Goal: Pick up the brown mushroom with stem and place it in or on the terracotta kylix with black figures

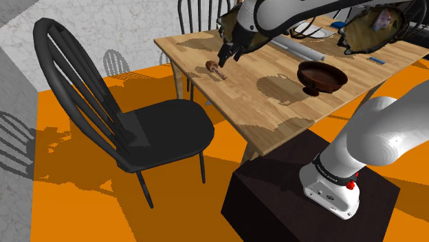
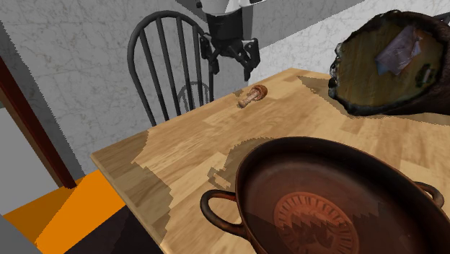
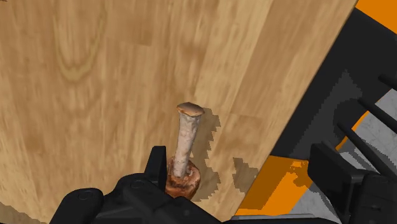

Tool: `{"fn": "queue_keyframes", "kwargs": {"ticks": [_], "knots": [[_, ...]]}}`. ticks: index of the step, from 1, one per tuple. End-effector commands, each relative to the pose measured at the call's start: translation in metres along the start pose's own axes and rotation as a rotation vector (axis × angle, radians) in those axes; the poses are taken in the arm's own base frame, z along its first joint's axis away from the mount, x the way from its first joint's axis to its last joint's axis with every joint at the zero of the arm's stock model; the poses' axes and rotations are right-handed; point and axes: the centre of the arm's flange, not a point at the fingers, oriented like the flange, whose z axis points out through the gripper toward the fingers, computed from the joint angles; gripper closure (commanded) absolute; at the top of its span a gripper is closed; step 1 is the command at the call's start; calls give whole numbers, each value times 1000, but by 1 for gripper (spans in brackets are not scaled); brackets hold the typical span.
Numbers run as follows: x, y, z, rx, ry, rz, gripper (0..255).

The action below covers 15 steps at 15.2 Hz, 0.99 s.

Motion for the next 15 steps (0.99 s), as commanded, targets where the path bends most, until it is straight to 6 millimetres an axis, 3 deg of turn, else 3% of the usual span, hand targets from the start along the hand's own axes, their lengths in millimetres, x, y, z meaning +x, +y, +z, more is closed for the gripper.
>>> {"fn": "queue_keyframes", "kwargs": {"ticks": [1,9,10,15], "knots": [[0,1,8,0,1,0,0],[0,1,8,0,1,0,0],[0,1,8,0,1,0,255],[0,1,8,0,1,0,255]]}}
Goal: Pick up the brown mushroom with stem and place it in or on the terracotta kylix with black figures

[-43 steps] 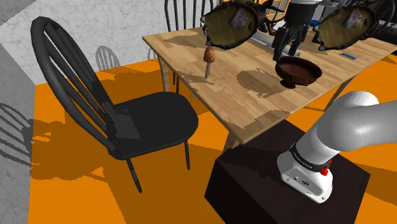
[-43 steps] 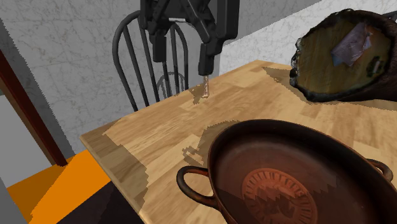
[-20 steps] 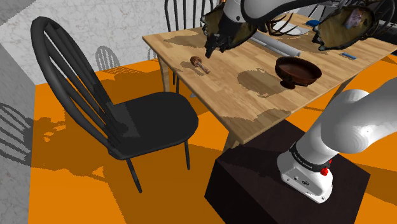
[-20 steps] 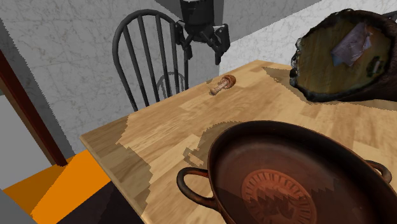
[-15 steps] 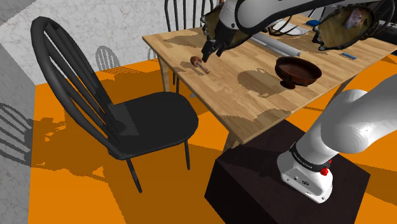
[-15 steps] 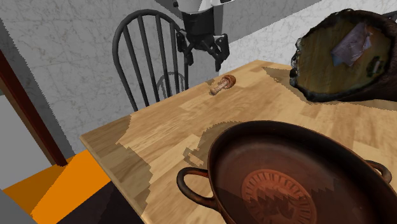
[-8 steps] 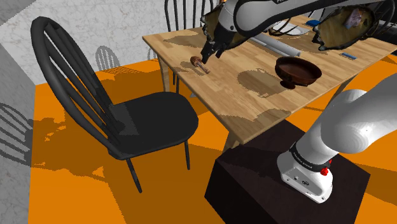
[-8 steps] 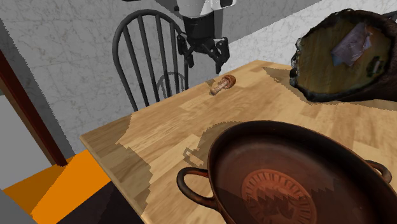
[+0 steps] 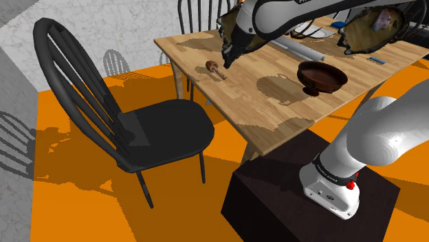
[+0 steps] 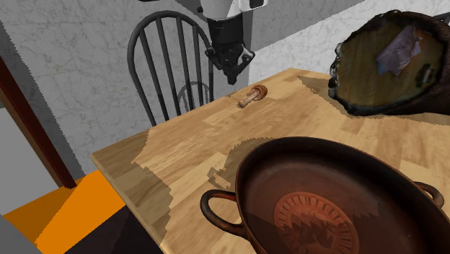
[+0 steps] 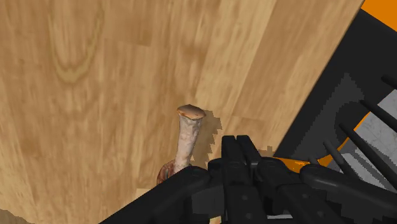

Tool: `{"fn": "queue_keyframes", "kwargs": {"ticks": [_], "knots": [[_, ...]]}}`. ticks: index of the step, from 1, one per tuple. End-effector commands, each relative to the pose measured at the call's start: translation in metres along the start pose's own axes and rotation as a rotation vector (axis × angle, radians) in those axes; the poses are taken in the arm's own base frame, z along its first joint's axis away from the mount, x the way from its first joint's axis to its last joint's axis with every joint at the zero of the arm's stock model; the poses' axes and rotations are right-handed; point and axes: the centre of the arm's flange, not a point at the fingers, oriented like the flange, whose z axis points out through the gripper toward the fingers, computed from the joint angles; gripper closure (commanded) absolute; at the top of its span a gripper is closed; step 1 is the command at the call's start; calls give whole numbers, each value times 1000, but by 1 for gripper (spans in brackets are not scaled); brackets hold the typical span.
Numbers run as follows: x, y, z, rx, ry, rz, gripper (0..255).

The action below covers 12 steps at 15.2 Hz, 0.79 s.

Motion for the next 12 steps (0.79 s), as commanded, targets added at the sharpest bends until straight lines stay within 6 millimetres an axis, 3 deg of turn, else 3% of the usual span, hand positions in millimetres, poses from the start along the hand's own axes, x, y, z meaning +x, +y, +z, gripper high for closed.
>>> {"fn": "queue_keyframes", "kwargs": {"ticks": [1,4,5,12], "knots": [[0,0,0,0,0,0,255],[0,0,0,0,0,0,255],[0,0,0,0,0,0,0],[68,42,65,23,-86,216,0]]}}
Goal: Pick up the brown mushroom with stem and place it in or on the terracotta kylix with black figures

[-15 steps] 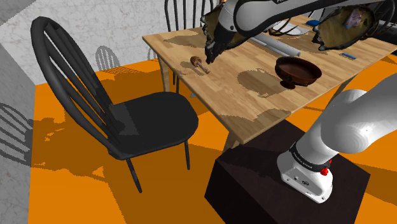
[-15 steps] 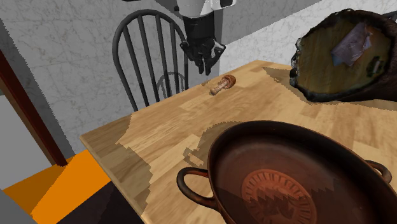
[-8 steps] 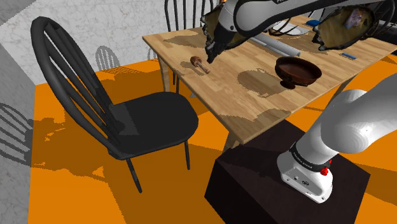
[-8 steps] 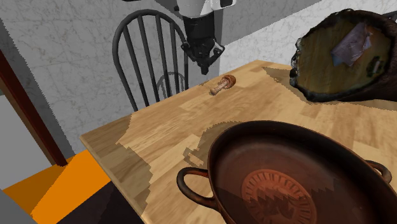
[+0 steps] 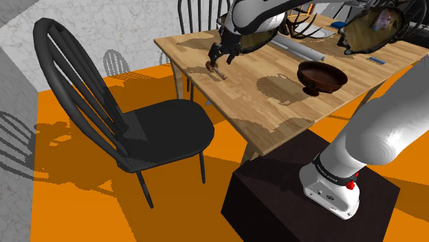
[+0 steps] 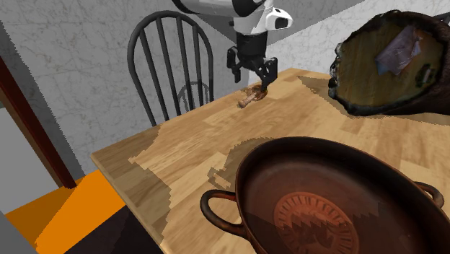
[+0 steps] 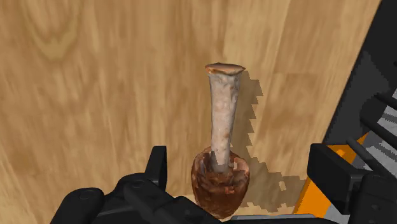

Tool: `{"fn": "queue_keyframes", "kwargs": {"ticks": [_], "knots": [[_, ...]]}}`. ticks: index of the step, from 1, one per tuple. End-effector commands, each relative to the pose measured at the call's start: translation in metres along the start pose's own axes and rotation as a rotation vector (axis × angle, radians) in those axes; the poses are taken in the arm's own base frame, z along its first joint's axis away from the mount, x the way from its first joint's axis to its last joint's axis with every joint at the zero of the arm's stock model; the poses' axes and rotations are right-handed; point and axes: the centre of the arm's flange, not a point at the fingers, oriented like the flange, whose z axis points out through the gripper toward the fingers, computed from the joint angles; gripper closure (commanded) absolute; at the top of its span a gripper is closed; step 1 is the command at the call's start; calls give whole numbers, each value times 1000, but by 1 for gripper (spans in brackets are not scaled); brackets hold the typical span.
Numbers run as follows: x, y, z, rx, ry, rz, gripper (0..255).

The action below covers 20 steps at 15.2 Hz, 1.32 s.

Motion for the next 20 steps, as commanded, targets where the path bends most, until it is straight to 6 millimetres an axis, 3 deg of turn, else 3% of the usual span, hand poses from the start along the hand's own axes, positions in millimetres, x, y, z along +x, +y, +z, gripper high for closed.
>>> {"fn": "queue_keyframes", "kwargs": {"ticks": [1,8,16,17,20], "knots": [[13,6,11,4,-16,40,0],[12,5,51,4,-16,40,0],[12,5,51,4,-16,40,0],[12,5,51,4,-16,40,255],[12,5,51,4,-16,40,255]]}}
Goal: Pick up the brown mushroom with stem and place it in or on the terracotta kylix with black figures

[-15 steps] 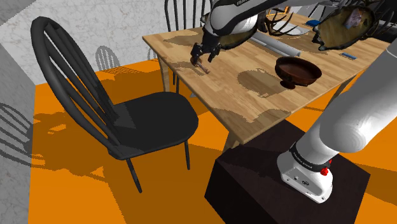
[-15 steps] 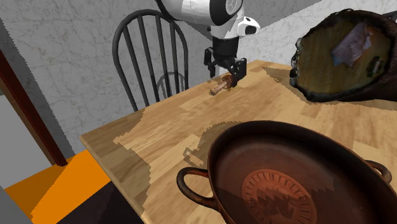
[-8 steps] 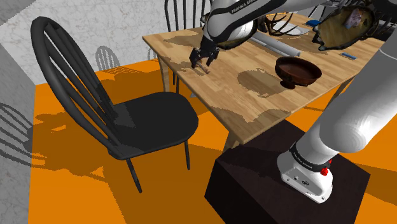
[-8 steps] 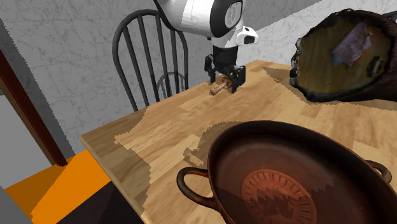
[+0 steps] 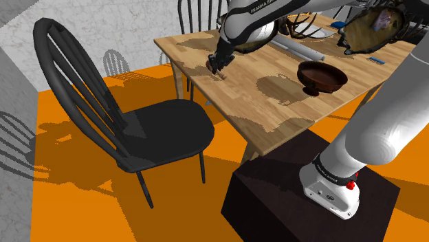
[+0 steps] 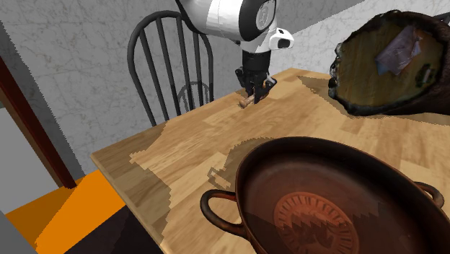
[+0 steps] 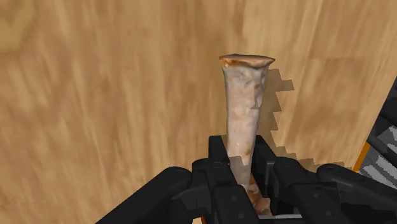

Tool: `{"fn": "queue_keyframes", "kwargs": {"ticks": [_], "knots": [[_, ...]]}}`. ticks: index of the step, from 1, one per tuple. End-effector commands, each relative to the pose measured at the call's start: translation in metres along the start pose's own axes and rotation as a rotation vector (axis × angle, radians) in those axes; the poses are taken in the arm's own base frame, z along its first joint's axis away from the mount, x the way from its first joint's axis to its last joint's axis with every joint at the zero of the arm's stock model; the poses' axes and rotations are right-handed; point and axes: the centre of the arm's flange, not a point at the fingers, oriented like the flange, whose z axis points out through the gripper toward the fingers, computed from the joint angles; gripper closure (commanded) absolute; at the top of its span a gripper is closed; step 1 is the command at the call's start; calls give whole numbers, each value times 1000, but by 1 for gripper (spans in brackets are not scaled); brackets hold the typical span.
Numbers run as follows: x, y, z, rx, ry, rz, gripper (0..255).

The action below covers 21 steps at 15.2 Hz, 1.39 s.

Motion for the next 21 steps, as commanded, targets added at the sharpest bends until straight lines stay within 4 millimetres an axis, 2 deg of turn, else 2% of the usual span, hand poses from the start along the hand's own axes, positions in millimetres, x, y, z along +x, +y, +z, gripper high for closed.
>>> {"fn": "queue_keyframes", "kwargs": {"ticks": [1,6,21], "knots": [[-3,-2,4,0,-9,-3,255],[-2,-2,4,0,-9,-3,255],[17,-12,-72,0,-9,-3,255]]}}
